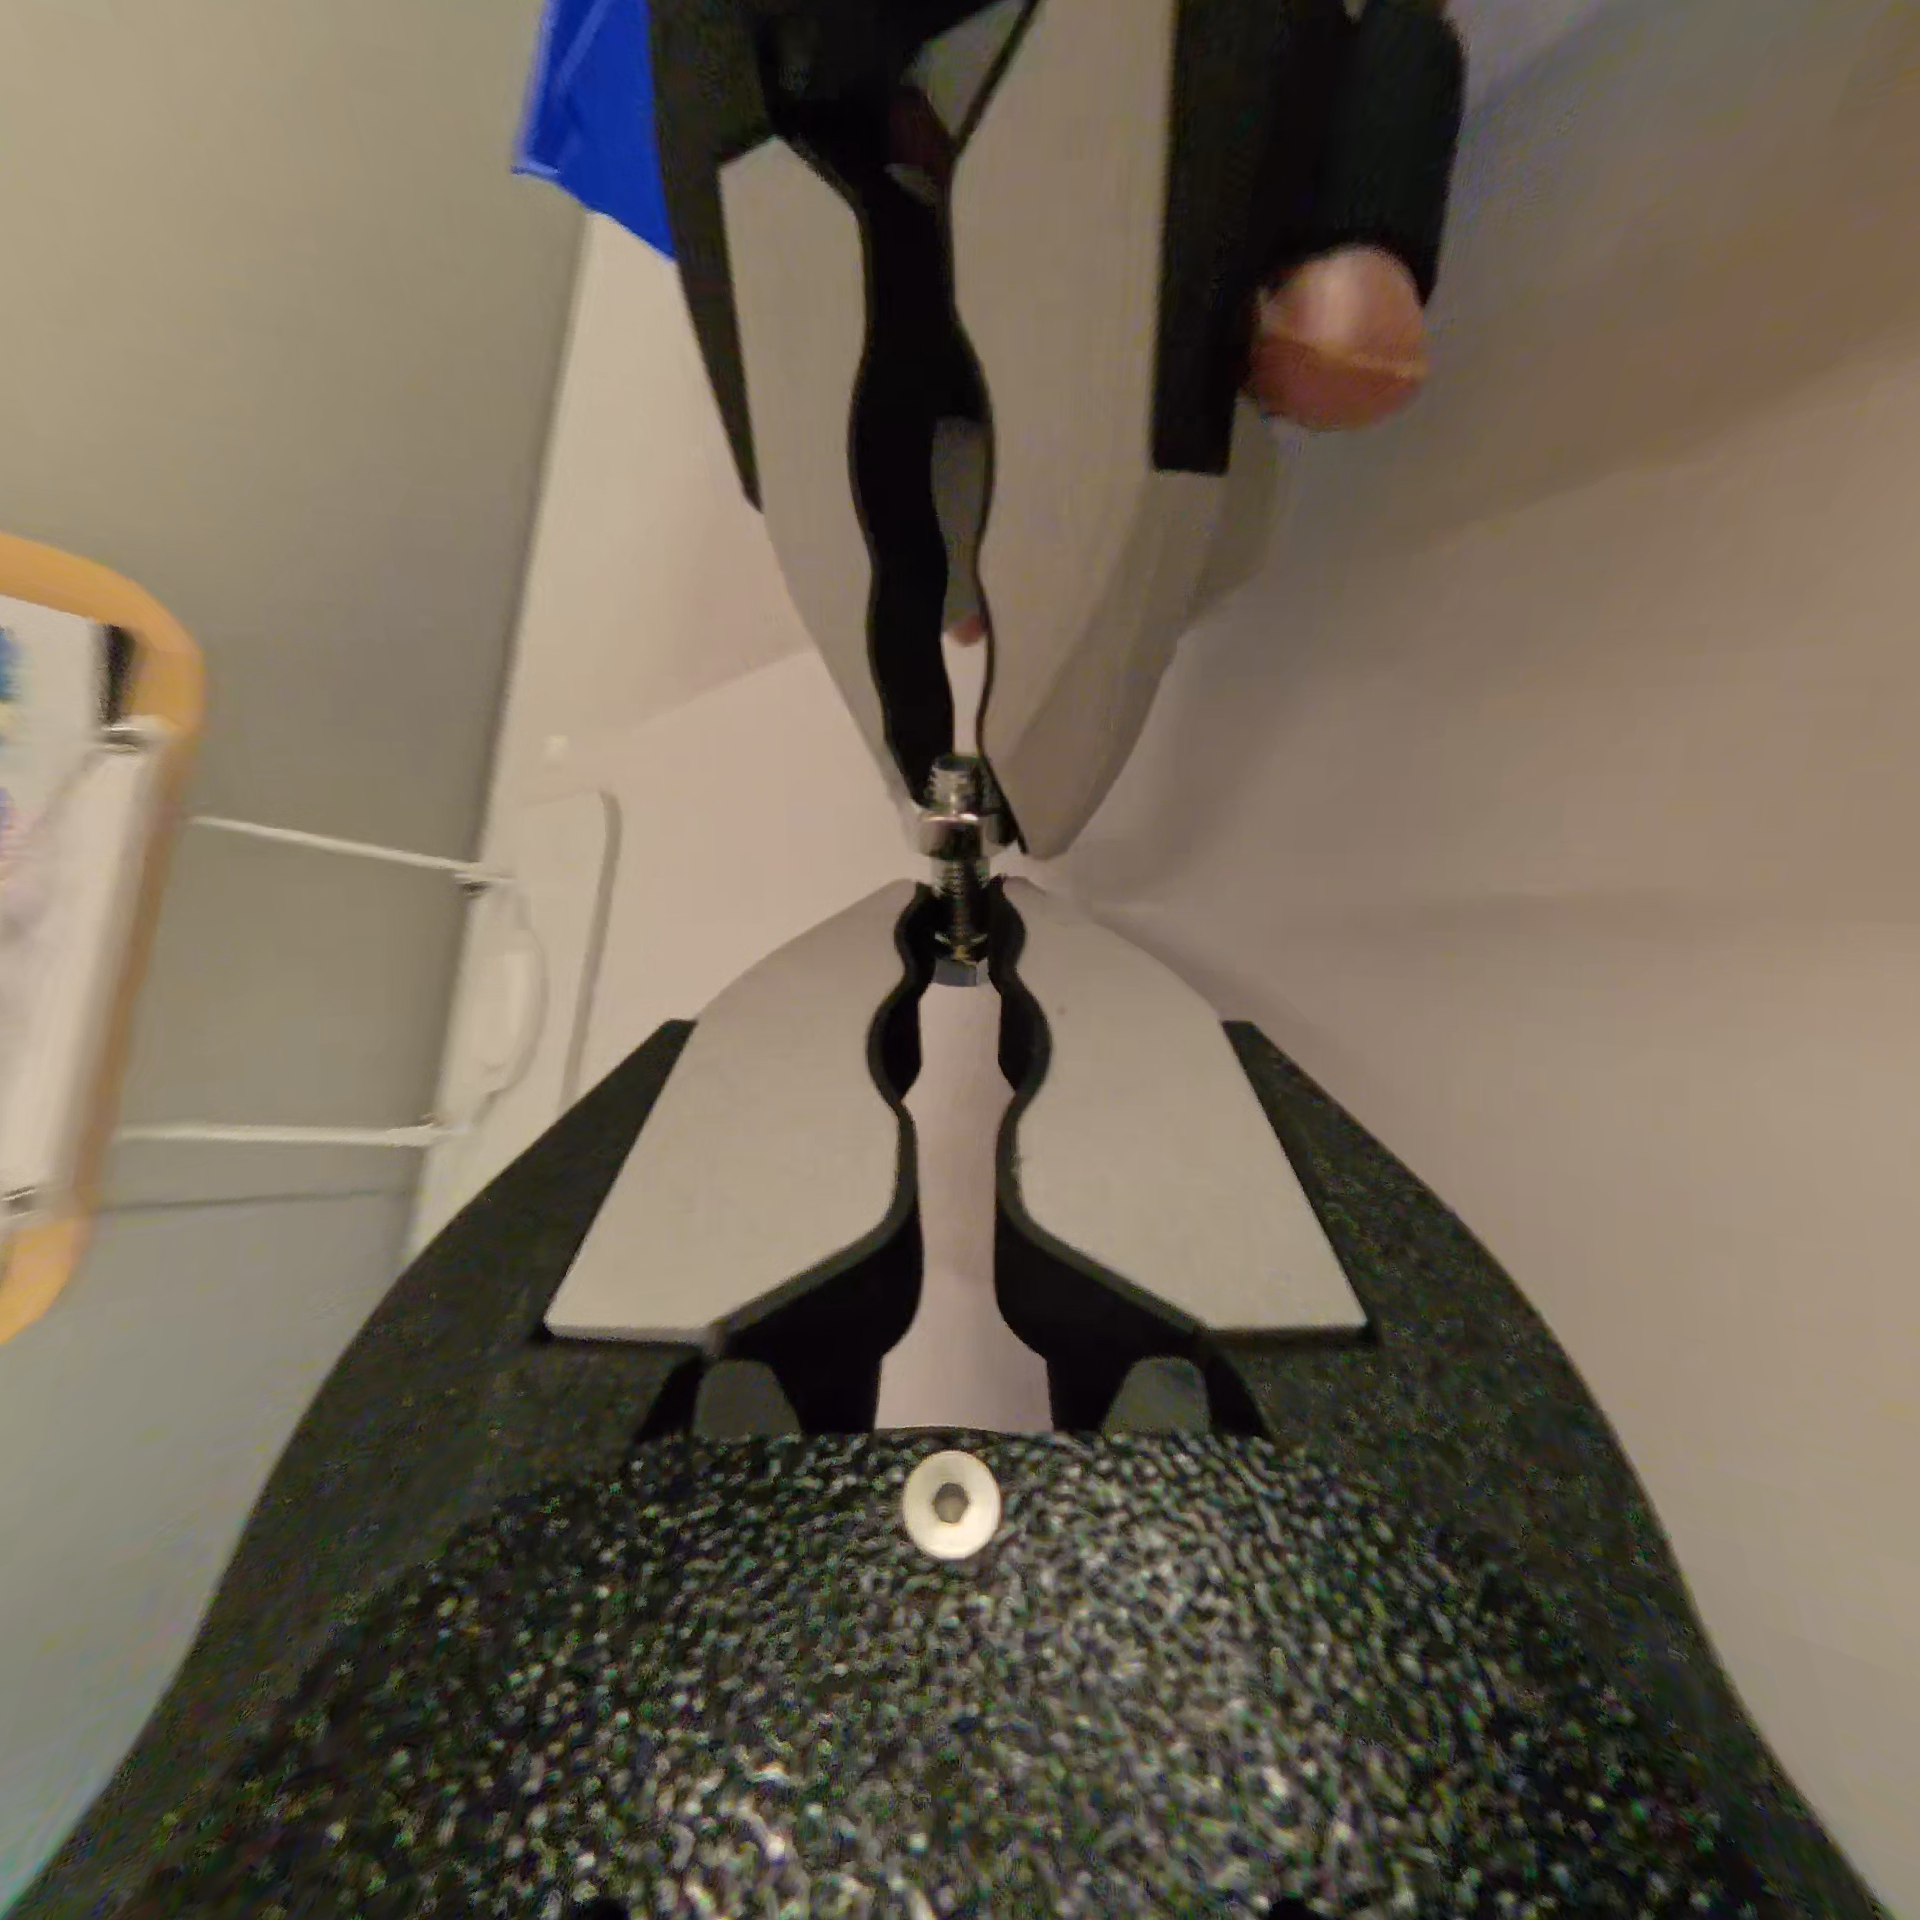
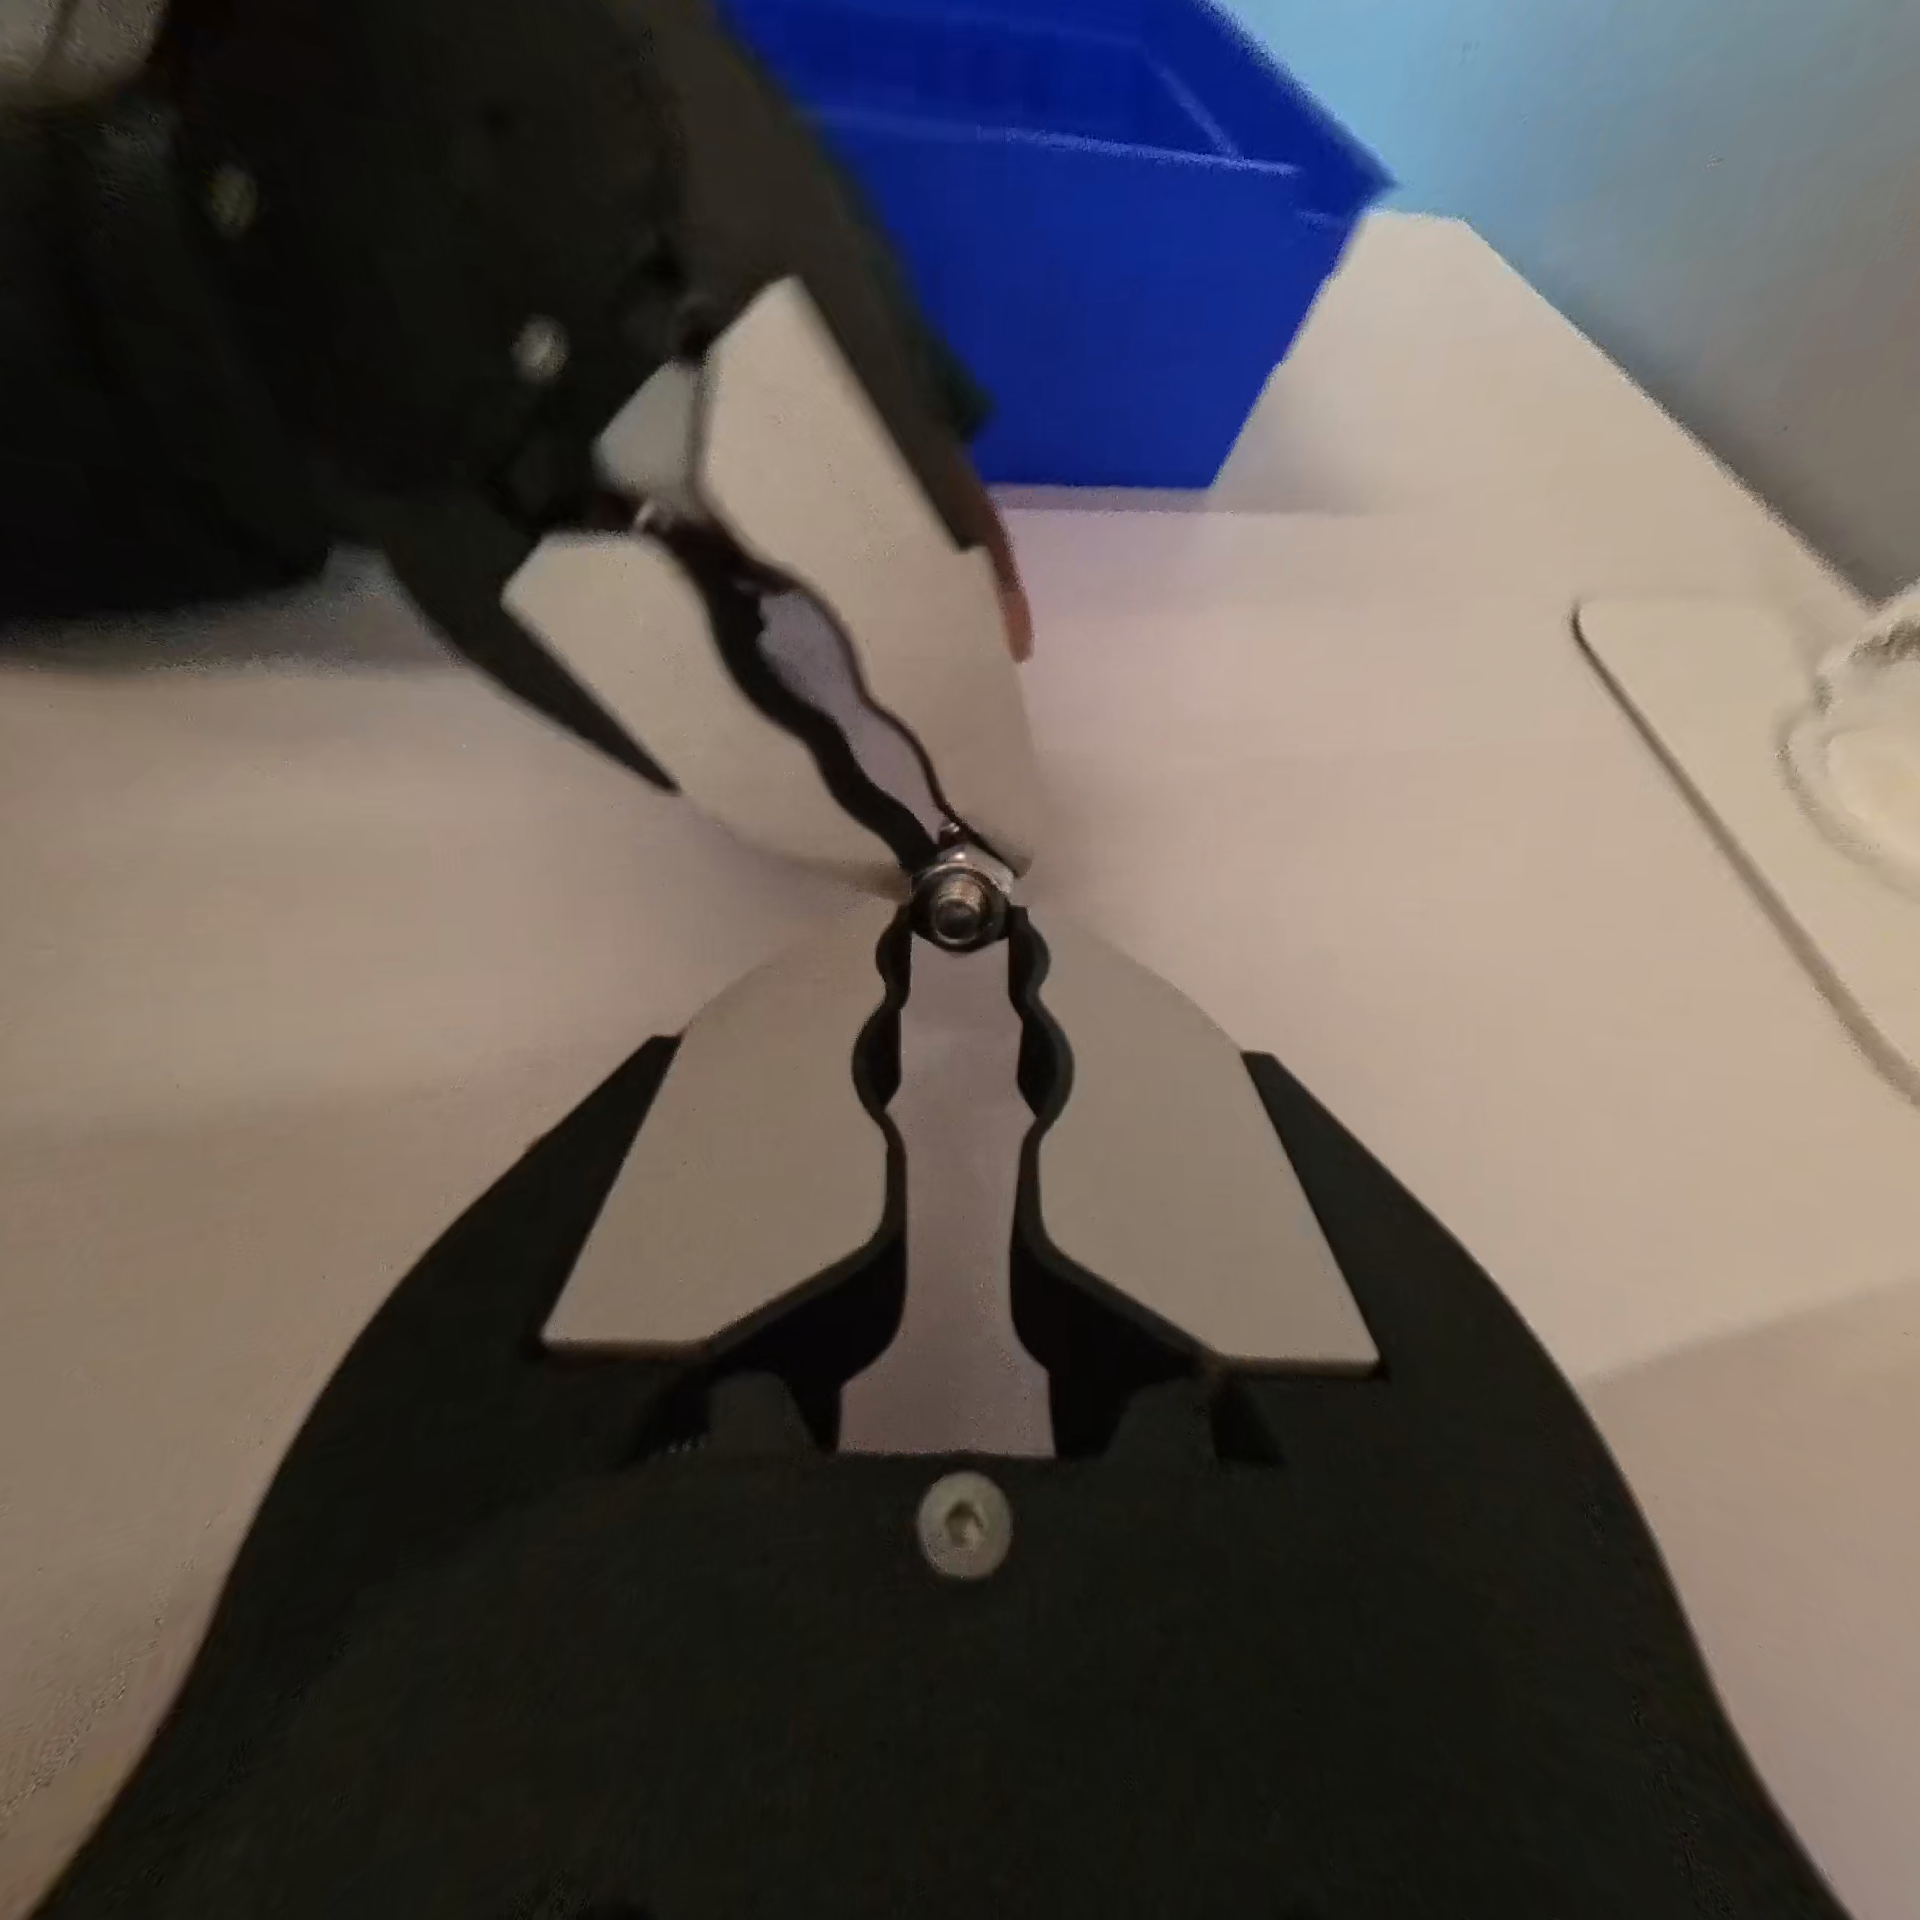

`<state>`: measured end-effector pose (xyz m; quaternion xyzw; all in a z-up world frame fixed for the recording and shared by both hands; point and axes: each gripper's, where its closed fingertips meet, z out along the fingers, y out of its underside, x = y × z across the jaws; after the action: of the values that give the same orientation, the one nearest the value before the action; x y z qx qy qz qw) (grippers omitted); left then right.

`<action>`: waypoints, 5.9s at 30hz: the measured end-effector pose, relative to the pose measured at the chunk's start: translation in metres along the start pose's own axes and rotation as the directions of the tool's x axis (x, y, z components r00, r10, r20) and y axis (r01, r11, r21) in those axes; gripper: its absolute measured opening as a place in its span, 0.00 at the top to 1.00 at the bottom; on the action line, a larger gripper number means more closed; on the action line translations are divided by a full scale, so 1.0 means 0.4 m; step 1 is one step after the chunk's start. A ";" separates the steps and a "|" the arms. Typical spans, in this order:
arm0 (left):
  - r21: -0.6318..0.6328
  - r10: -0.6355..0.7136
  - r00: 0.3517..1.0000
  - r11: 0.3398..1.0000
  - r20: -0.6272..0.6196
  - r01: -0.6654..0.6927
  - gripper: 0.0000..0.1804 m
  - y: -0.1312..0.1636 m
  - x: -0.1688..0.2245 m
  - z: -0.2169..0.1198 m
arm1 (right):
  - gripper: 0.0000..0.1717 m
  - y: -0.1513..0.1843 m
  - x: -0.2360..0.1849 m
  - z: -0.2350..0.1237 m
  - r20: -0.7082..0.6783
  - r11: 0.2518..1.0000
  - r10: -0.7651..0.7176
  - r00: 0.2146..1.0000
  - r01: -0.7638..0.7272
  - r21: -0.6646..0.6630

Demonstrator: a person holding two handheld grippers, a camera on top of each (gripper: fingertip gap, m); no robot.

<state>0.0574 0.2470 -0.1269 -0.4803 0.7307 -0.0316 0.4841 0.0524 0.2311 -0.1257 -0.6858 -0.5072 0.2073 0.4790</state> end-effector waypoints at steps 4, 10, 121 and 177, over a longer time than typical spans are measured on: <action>0.029 -0.074 0.981 0.996 -0.178 0.080 0.95 -0.003 0.051 0.000 | 0.90 0.019 -0.024 -0.001 -0.073 0.884 -0.466 0.882 0.461 -0.077; -0.019 -0.022 0.999 1.000 0.023 0.022 0.95 0.008 -0.009 0.011 | 0.70 -0.024 0.017 -0.011 -0.059 1.000 -0.008 0.998 0.010 0.027; 0.017 -0.102 0.995 0.995 -0.006 0.102 0.95 0.004 -0.018 -0.008 | 0.76 -0.053 0.034 -0.016 -0.092 0.997 0.026 0.995 -0.019 0.081; -0.030 -0.166 0.955 0.986 -0.244 0.164 0.95 0.013 0.064 -0.007 | 0.89 -0.007 -0.026 0.013 -0.132 0.813 -0.582 0.802 0.572 -0.106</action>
<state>0.0499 0.2298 -0.1456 -0.5343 0.7423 -0.1278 0.3836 0.0429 0.2240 -0.1275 -0.5275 -0.6582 -0.0190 0.5368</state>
